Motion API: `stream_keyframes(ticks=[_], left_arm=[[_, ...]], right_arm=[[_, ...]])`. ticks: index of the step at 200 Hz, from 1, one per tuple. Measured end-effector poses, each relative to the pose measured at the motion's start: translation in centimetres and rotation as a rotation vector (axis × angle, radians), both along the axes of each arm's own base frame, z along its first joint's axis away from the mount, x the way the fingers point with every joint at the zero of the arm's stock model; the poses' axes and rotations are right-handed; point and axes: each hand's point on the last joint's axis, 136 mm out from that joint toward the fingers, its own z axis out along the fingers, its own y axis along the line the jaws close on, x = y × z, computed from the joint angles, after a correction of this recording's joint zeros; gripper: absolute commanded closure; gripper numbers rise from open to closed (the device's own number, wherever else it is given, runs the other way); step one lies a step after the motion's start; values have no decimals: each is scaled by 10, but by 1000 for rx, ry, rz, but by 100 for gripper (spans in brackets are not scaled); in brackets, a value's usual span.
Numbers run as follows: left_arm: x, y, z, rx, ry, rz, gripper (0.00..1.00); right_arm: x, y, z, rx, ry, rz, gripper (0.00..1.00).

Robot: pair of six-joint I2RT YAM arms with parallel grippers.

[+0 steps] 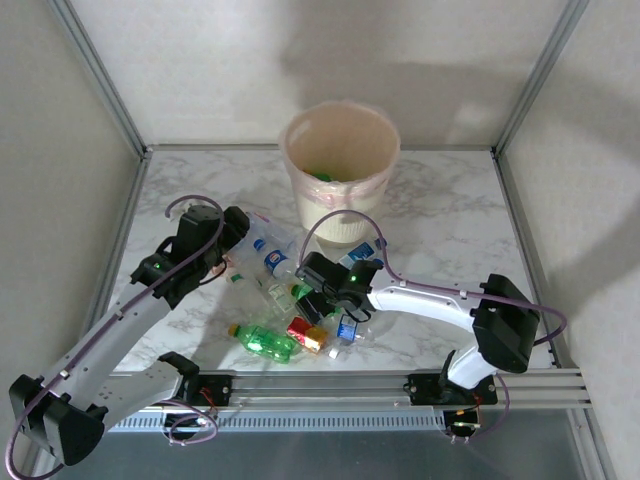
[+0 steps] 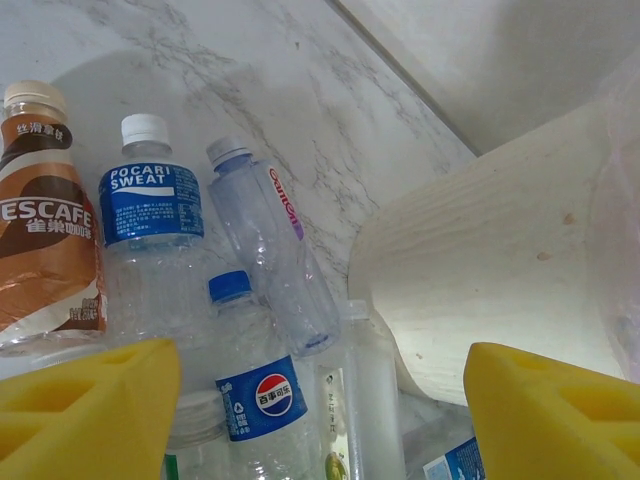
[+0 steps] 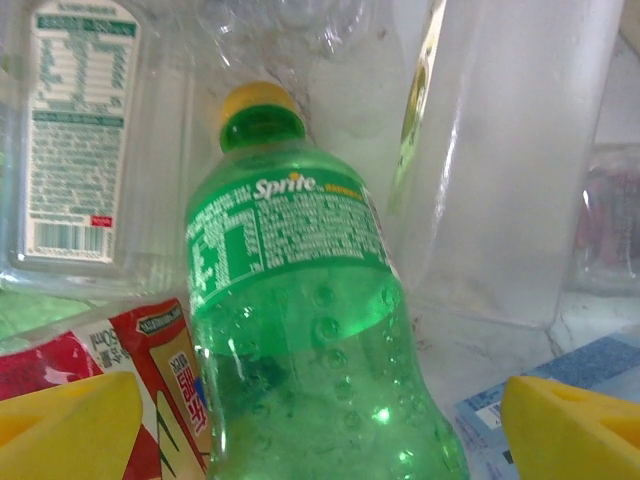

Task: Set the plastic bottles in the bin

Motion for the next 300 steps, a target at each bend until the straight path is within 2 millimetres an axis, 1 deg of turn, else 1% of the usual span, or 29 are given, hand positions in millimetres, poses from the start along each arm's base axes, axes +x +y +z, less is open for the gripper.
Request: stream_keyframes(ticks=[24,44,73,98,139,153,160,180,187,204,214,236,269,289,300], left_arm=[[0,1,-2,-1,4,3,25],[0,1,-3,0,5,5,25],[0,2,-4,1,7,5,25],[0,2,-3,0,5,7,25],[-1,4,-1,-9,1,15,25],[-1,4,-1,-12,1,17,25],[-1,4,-1,-12,1,17,26],[-1,4,-1,-14,2,19,26],[-1,4,-1,-15,2,19,26],[-1,4,-1,-15,2,19,26],[-1,4,-1,-15,2,19,26],[-1,4,-1,-17,2,21,26],[-1,4,-1,-19,0,21,26],[-1,4,0,-20,-4,21,26],[-1,4,0,-20,-3,21,26]], right_arm=[[-3,-6,-6,-10,13,-14,7],[-6,-8,-8,-11,23,-19,11],[-6,-8,-9,-4,27,-29,21],[-6,-7,-8,1,26,-35,27],[-5,-7,3,32,7,-35,31],[-4,-7,8,42,-3,-36,38],[-4,-7,9,47,-5,-39,39],[-4,-7,13,56,-9,-40,38],[-4,-7,14,59,-11,-41,33],[-4,-7,15,64,-9,-44,19],[-4,-7,15,63,-10,-45,15],[-4,-7,14,64,-9,-45,14],[-7,-12,6,46,3,-45,11],[-8,-13,4,41,6,-48,12],[-8,-14,3,40,8,-49,15]])
